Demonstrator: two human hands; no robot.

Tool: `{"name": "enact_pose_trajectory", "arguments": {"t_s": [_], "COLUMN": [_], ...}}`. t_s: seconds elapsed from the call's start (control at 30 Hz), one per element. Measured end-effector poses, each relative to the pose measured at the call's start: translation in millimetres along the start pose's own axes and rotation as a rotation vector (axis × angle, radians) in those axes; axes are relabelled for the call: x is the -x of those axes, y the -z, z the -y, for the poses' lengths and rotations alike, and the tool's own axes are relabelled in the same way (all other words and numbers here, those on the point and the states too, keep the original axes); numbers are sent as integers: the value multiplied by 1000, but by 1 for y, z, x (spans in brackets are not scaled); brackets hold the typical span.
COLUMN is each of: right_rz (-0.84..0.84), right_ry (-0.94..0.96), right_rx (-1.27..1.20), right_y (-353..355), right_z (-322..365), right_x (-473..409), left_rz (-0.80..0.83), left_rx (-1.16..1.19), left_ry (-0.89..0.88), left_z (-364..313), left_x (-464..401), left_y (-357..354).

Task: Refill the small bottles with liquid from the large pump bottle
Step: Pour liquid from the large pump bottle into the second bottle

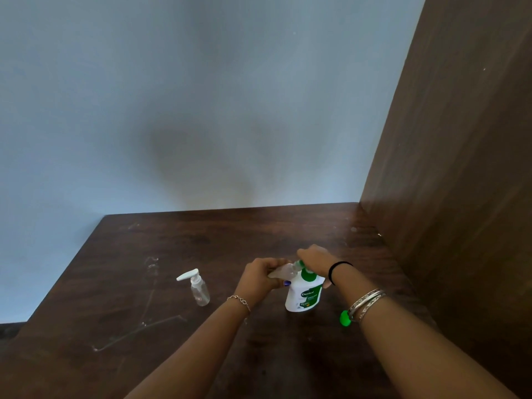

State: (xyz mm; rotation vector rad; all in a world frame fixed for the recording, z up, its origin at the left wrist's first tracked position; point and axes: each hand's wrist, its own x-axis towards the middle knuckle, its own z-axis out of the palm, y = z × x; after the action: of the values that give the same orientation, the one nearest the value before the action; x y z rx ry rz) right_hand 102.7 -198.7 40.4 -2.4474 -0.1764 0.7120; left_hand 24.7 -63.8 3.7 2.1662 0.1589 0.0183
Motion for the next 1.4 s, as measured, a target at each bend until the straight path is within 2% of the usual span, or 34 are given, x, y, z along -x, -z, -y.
{"name": "enact_pose_trajectory", "arguments": {"t_s": [0.17,0.37,0.6,0.8,1.0,1.23,1.4], "right_rz": [-141,-12,-147,-7,-114,-12,-77], "right_ry": [9,-8,4,-13,-5,-2,20], "right_rx": [32,21,56,-3,11,0,47], "right_y": [-12,-1,-13,0,-12,-2,-7], "right_z": [-3,0,-5,-2,-5,-4,-5], "right_x": [-12,-4,-13,-5,-14,-8,-13], "left_rz": [-6,-1,-8,3,-15,-2,-8], "left_rx": [-5,22,12,28,3,9,-3], "left_ry": [-1,3,4,-6,-10,0,8], "left_z": [3,3,3,1,2,1,2], "left_x": [1,0,0,0,1,0,-1], "left_y": [0,-1,-1,-2,-1,-2,-2]}}
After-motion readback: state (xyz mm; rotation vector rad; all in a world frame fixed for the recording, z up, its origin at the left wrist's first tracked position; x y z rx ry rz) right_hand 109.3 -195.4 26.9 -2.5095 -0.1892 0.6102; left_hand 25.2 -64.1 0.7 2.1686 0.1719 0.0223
